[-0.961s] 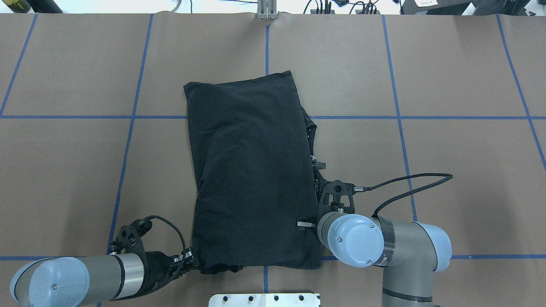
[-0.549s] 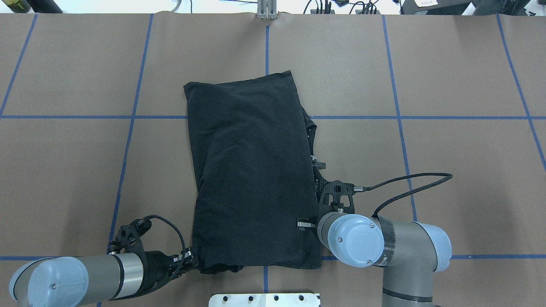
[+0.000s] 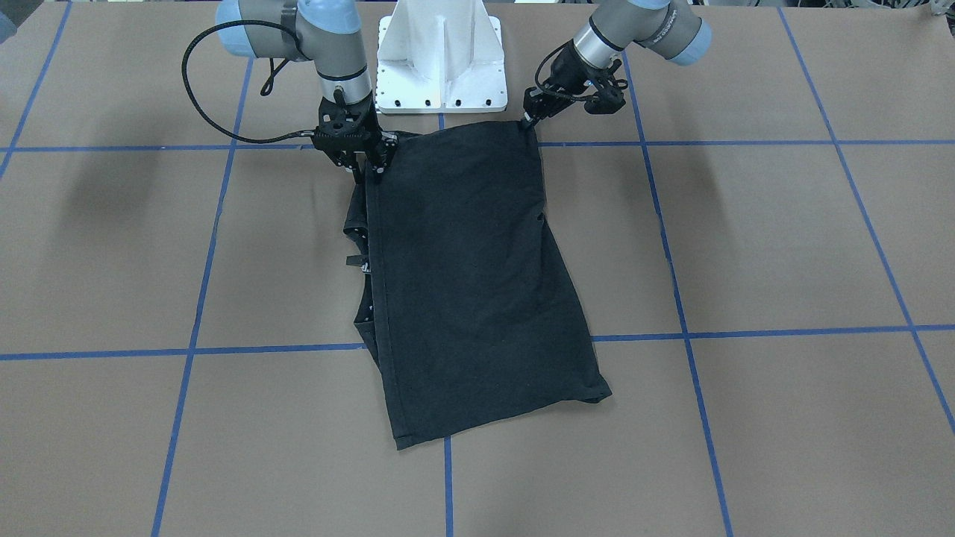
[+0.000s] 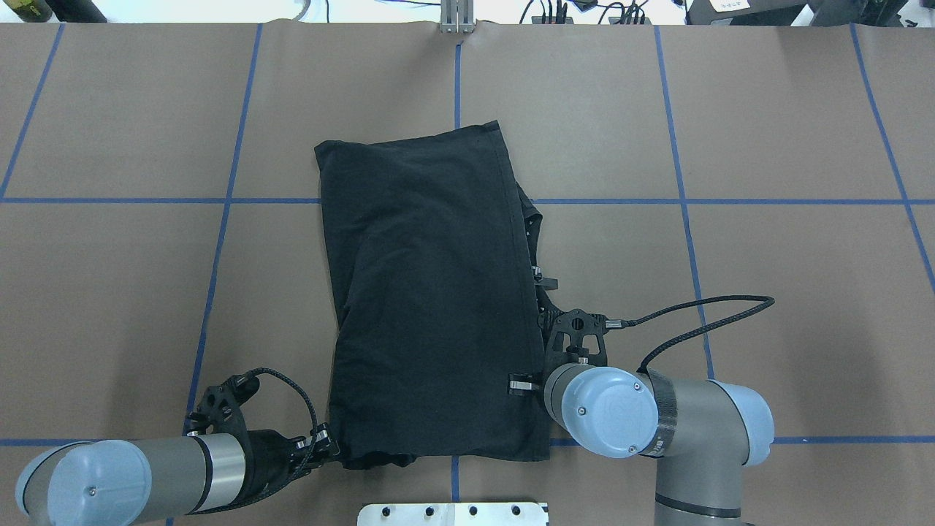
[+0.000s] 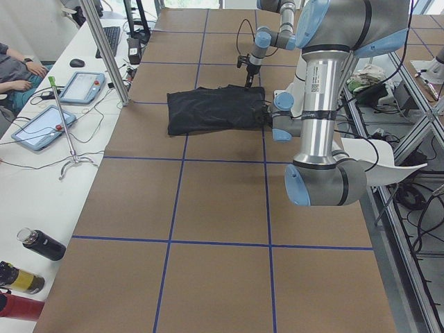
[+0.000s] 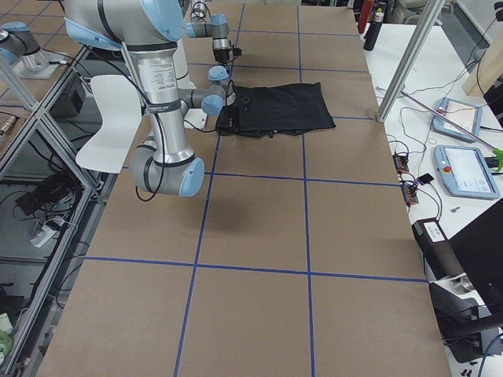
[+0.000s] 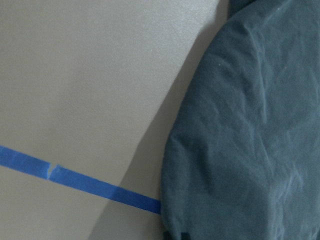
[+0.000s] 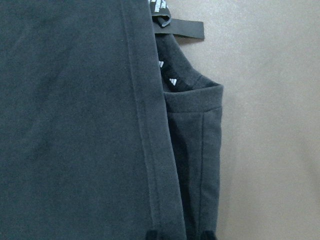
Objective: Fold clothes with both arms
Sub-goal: 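Grasp the shirt's near corners with both grippers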
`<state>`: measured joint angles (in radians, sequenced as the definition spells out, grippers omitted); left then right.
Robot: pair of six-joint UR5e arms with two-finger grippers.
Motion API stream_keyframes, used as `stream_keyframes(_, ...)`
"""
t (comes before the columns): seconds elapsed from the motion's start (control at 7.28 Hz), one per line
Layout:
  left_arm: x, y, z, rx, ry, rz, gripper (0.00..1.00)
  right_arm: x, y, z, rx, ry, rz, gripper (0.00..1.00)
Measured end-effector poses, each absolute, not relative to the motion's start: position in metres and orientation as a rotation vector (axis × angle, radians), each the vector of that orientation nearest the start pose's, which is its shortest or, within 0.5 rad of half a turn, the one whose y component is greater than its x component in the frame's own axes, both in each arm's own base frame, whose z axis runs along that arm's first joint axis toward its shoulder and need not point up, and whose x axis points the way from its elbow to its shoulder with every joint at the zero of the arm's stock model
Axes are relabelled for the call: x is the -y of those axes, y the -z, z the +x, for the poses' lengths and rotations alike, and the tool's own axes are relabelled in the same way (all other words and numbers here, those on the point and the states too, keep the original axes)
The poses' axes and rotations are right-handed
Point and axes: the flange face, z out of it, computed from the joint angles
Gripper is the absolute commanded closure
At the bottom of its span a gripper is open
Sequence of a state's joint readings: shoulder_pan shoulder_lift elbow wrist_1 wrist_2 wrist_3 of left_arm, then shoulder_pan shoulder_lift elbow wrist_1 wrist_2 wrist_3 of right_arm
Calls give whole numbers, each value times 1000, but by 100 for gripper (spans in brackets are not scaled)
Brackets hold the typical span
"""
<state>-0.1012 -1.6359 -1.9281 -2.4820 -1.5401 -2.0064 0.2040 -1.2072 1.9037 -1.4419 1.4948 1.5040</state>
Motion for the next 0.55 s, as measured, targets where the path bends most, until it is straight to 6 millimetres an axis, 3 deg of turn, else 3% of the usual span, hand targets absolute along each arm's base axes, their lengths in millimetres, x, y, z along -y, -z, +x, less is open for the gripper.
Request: stream_keyframes(0.55, 187, -349, 487, -1341, 475, -200, 100, 258, -305, -551, 801, -158, 179, 59)
